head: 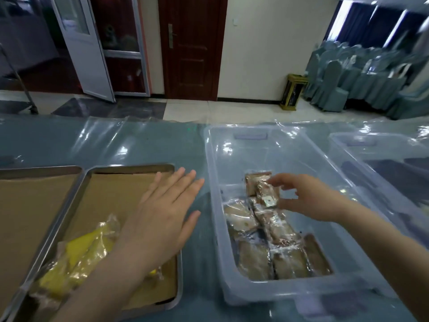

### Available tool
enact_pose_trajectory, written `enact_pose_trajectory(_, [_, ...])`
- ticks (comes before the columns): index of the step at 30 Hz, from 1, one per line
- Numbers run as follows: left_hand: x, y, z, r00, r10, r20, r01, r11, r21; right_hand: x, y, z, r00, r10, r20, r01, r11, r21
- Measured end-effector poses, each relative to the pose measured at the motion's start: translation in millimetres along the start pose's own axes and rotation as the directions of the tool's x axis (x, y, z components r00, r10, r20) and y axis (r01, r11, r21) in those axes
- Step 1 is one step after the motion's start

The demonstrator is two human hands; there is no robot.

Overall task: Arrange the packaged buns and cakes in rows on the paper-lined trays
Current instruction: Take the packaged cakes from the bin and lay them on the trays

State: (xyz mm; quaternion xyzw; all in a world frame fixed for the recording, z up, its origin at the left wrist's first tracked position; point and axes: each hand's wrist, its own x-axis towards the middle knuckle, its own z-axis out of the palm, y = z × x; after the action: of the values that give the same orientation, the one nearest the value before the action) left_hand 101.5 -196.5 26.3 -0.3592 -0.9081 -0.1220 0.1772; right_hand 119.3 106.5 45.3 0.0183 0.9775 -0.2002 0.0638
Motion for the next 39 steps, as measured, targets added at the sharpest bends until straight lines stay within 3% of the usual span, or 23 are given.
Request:
enact_pose_trajectory(2, [18, 14, 10, 1.0, -0.006, 0.025, 0.007, 0.999, -0.048, 6, 32, -5, 0.962, 0.071, 0.264, -0.048, 0.995, -0.09])
enact_pose_trajectory(4, [40, 28, 22, 0.998, -0.039, 0.041, 0.045, 0.988, -0.149, 17, 56, -5, 0.903, 0.125, 0.411, -0.052, 0.981, -0.184])
enact_pose_trajectory(9, [87, 59, 68, 0.976, -0.085, 0.2, 0.125, 0.972, -0.197, 61, 84, 9, 0.856, 0.181, 0.485, 0.03, 0.917, -0.397])
enact_pose_trajectory(12, [85, 70, 88, 0.958, -0.081, 0.275, 0.084, 0.996, 0.001, 85, 91, 30, 0.716, 0.338, 0.611, 0.141, 0.787, -0.6])
enact_pose_trajectory(14, [82, 67, 93, 0.964, -0.092, 0.25, 0.07, 0.993, 0.096, 94, 91, 47, 0.654, 0.407, 0.637, 0.155, 0.753, -0.64])
enact_pose_trajectory(19, [80, 65, 92, 0.968, -0.1, 0.229, 0.06, 0.983, 0.174, 97, 84, 89, 0.723, 0.294, 0.625, 0.057, 0.876, -0.479])
enact_pose_trajectory(22, [80, 67, 91, 0.965, -0.102, 0.24, 0.058, 0.981, 0.183, 98, 86, 101, 0.737, 0.367, 0.567, -0.061, 0.872, -0.486])
enact_pose_trajectory(28, [81, 64, 91, 0.959, -0.095, 0.267, 0.049, 0.984, 0.173, 114, 95, 85, 0.801, 0.405, 0.442, -0.276, 0.903, -0.328])
enact_pose_trajectory(31, [80, 64, 91, 0.963, -0.094, 0.252, 0.053, 0.985, 0.166, 129, 103, 78, 0.836, 0.411, 0.363, -0.389, 0.911, -0.136])
enact_pose_trajectory(33, [81, 64, 92, 0.966, -0.093, 0.242, 0.053, 0.985, 0.166, 142, 112, 71, 0.848, 0.459, 0.266, -0.495, 0.865, 0.086])
enact_pose_trajectory(35, [81, 64, 92, 0.967, -0.099, 0.234, 0.058, 0.983, 0.174, 152, 120, 70, 0.805, 0.542, 0.24, -0.59, 0.773, 0.233])
enact_pose_trajectory(39, [79, 64, 90, 0.962, -0.192, 0.194, 0.156, 0.97, 0.188, 167, 133, 95, 0.731, 0.616, 0.294, -0.682, 0.656, 0.322])
